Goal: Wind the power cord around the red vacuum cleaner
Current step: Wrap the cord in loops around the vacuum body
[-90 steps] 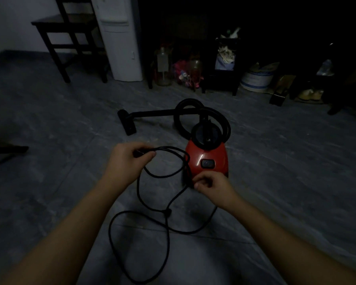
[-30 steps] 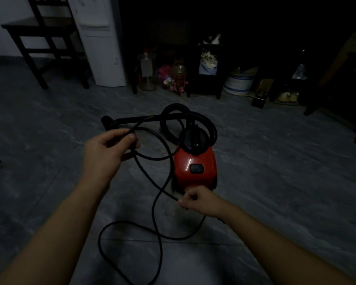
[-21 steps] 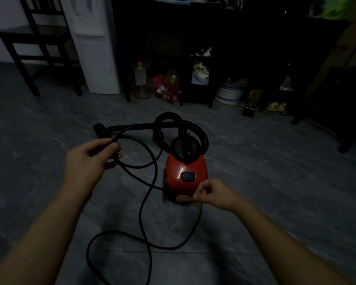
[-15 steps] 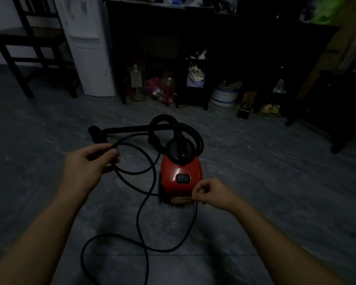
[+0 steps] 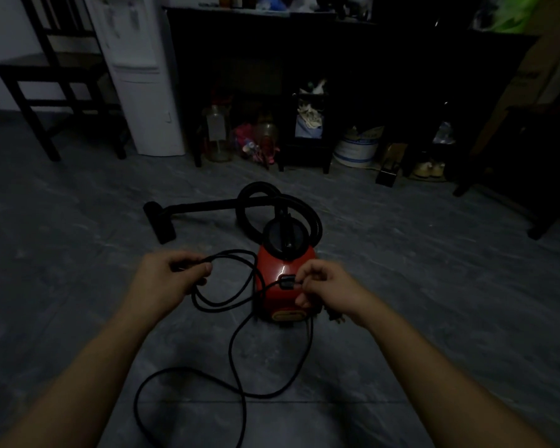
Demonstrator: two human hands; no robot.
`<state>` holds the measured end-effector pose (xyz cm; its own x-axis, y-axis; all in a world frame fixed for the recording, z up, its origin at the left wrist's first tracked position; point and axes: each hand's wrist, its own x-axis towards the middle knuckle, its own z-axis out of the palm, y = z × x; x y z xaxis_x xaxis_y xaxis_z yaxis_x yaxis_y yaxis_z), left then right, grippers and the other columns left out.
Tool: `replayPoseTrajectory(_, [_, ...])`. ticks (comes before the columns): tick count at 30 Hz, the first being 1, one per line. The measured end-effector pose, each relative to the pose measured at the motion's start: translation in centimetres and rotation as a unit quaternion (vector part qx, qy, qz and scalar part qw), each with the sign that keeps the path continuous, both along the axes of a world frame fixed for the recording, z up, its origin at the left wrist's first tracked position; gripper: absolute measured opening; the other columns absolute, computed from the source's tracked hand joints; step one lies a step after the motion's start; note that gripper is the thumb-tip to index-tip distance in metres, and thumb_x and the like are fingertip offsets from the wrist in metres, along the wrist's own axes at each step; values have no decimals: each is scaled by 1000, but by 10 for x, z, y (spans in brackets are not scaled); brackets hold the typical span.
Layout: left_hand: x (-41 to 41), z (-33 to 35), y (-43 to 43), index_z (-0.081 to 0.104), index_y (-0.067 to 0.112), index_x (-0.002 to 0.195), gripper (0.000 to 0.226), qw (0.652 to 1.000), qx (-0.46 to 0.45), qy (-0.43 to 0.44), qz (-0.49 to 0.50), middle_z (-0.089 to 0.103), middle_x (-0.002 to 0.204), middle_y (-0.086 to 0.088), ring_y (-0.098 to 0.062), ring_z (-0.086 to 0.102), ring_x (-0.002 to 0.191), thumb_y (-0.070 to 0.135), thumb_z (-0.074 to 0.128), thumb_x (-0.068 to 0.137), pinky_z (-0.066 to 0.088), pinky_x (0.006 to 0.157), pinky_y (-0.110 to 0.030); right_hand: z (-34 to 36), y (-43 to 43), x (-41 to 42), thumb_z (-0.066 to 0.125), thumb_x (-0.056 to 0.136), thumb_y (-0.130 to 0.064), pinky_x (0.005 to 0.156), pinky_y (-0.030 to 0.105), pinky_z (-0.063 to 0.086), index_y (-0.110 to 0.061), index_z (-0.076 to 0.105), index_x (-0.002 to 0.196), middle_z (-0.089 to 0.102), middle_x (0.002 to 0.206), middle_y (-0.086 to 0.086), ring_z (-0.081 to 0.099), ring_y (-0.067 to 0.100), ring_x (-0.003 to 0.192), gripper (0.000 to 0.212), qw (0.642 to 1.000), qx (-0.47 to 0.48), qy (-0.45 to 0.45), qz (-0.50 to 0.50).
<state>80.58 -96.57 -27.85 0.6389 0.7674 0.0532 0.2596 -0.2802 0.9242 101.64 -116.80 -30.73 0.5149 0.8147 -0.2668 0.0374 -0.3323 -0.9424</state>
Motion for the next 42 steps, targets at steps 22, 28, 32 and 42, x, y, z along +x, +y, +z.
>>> replayPoseTrajectory(22, [15, -13, -17, 76, 13, 82, 2, 995, -92, 18, -15, 77, 76, -4, -20, 75, 71, 12, 76, 84, 58, 63, -30, 4, 21, -18, 75, 87, -19, 79, 12, 47, -32, 76, 81, 75, 88, -21, 67, -9, 88, 14, 995, 64, -73, 2])
replayPoseTrajectory(28, [18, -15, -19, 76, 14, 81, 2, 991, -130, 12, -31, 77, 77, -4, -22, 75, 72, 13, 77, 83, 58, 60, -27, -3, 24, -14, 77, 85, -21, 76, 9, 48, -30, 75, 81, 76, 91, -12, 68, -4, 89, 10, 991, 74, -111, -8])
replayPoseTrajectory(32, [20, -16, -17, 77, 18, 79, 3, 989, -144, 9, -42, 78, 79, -4, -20, 75, 71, 17, 78, 82, 59, 62, -28, -5, 27, -13, 78, 84, -18, 96, 21, 49, -29, 75, 75, 70, 121, -7, 64, 2, 112, 15, 991, 90, -100, -7])
replayPoseTrajectory(42, [18, -13, -17, 78, 28, 85, 2, 983, -165, 4, -75, 78, 87, -1, -17, 76, 75, 29, 77, 83, 54, 56, -20, -2, 26, -17, 71, 90, -16, 85, 38, 56, -17, 67, 82, 71, 90, 9, 67, 16, 87, 9, 989, 55, -133, 19])
